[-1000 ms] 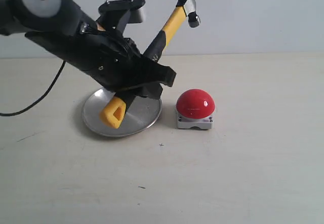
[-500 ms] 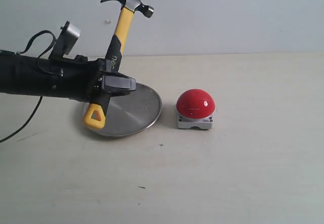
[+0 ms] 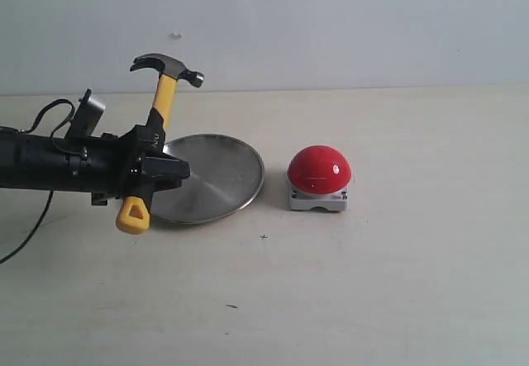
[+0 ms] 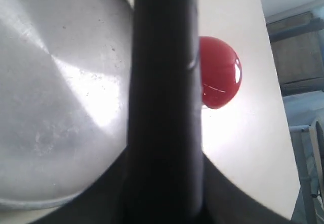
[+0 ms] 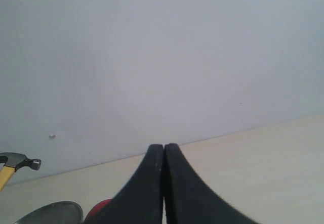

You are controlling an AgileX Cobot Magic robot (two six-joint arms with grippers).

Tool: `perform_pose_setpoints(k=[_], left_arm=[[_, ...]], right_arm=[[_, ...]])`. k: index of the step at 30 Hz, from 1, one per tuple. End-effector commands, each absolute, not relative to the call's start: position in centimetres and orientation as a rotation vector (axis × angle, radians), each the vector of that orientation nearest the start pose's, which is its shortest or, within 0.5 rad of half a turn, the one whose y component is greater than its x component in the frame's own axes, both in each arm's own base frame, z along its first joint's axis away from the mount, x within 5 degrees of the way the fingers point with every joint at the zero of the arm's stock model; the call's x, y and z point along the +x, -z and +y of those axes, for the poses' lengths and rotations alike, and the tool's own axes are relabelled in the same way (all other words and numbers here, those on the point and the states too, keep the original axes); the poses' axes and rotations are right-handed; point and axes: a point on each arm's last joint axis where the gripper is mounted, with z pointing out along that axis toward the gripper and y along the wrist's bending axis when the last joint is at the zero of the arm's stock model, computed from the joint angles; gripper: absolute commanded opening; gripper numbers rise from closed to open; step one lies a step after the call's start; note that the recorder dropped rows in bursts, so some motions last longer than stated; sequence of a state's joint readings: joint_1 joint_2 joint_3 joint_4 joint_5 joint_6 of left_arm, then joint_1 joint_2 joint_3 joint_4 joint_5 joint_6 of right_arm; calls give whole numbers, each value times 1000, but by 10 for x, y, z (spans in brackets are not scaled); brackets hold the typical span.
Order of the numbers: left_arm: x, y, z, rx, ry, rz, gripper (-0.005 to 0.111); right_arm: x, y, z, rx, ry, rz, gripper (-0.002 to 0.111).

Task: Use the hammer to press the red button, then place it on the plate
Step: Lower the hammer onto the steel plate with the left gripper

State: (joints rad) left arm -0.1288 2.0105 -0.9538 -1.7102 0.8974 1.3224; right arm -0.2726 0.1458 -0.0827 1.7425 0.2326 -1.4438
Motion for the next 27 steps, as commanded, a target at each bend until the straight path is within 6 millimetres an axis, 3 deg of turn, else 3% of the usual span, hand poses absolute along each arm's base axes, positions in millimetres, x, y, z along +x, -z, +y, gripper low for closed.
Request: perform_pose_setpoints(k=[1,7,15,27], left_arm=[[345,-128,-119,37,1428,2328,0],[345,-112,-119,-7,1423,2373,0],[341,-112,-127,10,1486,2372,0],[339,-106,-136,-12,1419,2432,0]], right_arm=[[68,-234,3,252,-199,1489,0],[68,-234,2,261,-191,1489,0],[68,-234,1,265,-187,1489,0],[68,-234,1,265,-187,1489,0]])
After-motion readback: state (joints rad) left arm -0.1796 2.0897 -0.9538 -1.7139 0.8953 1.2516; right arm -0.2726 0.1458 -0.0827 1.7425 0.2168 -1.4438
